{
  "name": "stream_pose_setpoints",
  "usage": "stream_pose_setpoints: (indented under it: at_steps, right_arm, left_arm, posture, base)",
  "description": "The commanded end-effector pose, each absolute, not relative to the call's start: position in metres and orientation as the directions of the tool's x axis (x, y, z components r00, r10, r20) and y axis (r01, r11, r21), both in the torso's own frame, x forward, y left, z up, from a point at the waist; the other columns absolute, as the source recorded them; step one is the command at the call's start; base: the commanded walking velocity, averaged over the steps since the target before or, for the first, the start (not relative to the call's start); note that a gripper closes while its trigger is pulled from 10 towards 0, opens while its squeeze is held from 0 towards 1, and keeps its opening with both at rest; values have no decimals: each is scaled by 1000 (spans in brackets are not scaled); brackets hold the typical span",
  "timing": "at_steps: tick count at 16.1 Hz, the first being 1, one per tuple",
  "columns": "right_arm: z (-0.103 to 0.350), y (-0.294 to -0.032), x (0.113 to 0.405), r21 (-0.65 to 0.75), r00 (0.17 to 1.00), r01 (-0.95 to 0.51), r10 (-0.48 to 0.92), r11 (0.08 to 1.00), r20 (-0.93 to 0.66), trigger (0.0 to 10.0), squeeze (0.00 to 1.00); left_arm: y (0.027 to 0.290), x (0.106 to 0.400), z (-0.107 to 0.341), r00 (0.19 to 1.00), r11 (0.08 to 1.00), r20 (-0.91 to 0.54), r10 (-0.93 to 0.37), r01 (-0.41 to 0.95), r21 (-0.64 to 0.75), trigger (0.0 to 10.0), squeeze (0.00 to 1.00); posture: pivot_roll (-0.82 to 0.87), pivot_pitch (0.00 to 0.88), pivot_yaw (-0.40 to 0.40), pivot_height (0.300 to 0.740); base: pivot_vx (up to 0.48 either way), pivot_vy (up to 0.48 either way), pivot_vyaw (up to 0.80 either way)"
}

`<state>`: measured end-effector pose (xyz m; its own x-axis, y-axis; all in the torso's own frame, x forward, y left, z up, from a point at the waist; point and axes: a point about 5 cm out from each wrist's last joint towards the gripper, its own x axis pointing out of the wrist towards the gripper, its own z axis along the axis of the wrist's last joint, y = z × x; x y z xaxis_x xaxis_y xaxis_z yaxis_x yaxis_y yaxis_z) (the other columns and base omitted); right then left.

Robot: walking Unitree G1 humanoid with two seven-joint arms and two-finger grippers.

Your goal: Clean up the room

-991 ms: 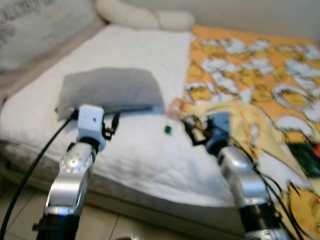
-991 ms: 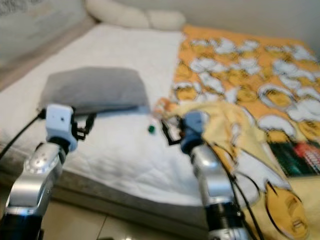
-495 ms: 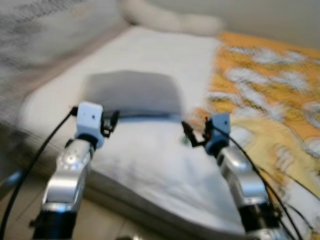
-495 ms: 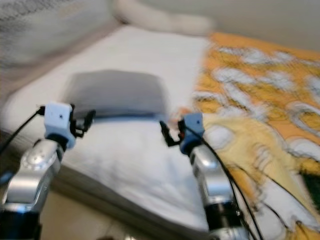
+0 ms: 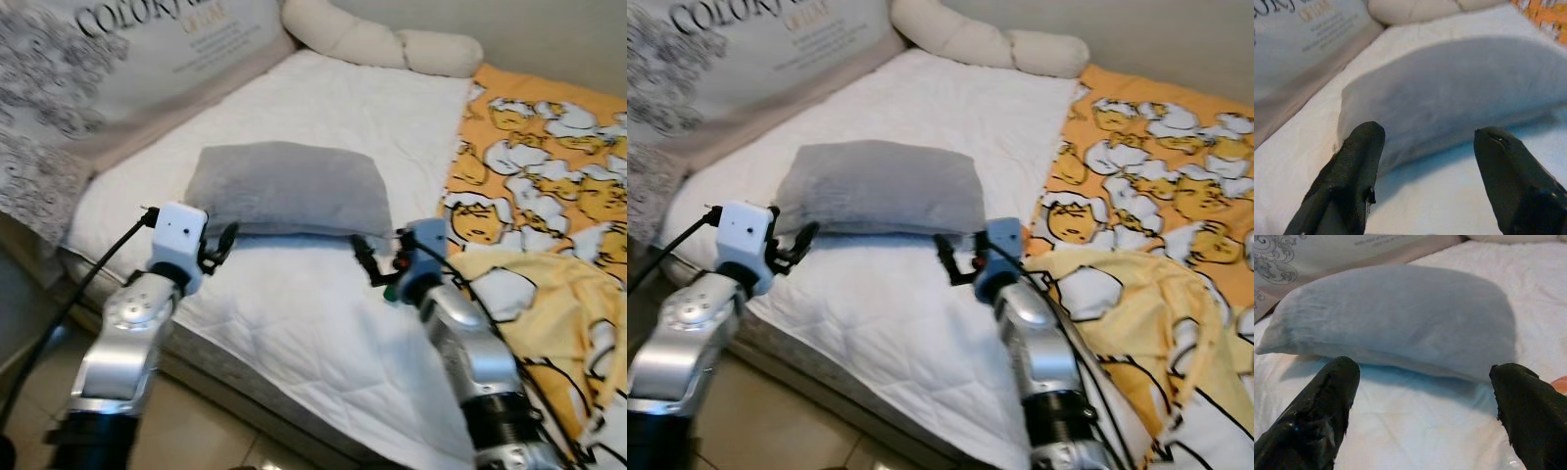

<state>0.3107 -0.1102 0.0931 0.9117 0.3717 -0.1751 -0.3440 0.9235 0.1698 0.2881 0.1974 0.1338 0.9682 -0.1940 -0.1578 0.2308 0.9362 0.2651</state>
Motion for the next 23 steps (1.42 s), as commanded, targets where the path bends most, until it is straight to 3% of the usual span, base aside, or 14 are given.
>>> stream_pose_setpoints:
  at_steps: [1, 4, 5, 7, 13, 14, 15, 23]
  right_arm:
    - [97, -115, 321, 128, 922, -305, 326, 944, -207, 10000, 1000]
    - [101, -127, 338, 96, 940, -207, 225, 974, -256, 10000, 1000]
    - [97, -139, 352, 61, 932, -103, 118, 993, -342, 10000, 1000]
    - [92, -147, 363, 27, 901, -23, 33, 999, -433, 10000, 1000]
    - [91, -160, 374, -89, 848, 62, -100, 994, -520, 10000, 1000]
    - [89, -163, 373, -93, 842, 88, -124, 992, -525, 10000, 180]
    - [88, -165, 373, -93, 840, 103, -137, 990, -526, 10000, 0]
    - [73, -168, 365, 73, 817, 187, -114, 980, -565, 10000, 0]
  left_arm:
    - [195, 283, 136, 953, 920, -178, -245, 286, 267, 10000, 0]
    - [192, 279, 141, 923, 891, -209, -322, 370, 261, 10000, 0]
    - [185, 273, 139, 853, 819, -276, -443, 510, 261, 10000, 0]
    - [182, 267, 136, 760, 728, -356, -544, 639, 249, 10000, 0]
    - [186, 262, 144, 655, 640, -435, -618, 740, 206, 10000, 0]
    - [185, 262, 145, 649, 634, -437, -623, 746, 205, 10000, 0]
    - [183, 261, 145, 645, 630, -438, -626, 750, 202, 10000, 0]
    - [175, 237, 152, 596, 594, -464, -655, 786, 170, 10000, 0]
  posture:
    - [35, 0, -38, 740]
    - [49, 0, -57, 740]
    - [50, 0, -66, 740]
    - [50, 0, -59, 740]
    - [46, 0, -35, 740]
    - [52, 0, -39, 740]
    - [58, 0, -42, 740]
    - [113, 27, -59, 740]
  base:
    - [0, 0, 0]
    - [0, 0, 0]
    - [0, 0, 0]
    - [0, 0, 0]
    - [0, 0, 0]
    - [0, 0, 0]
    - [0, 0, 0]
    - [0, 0, 0]
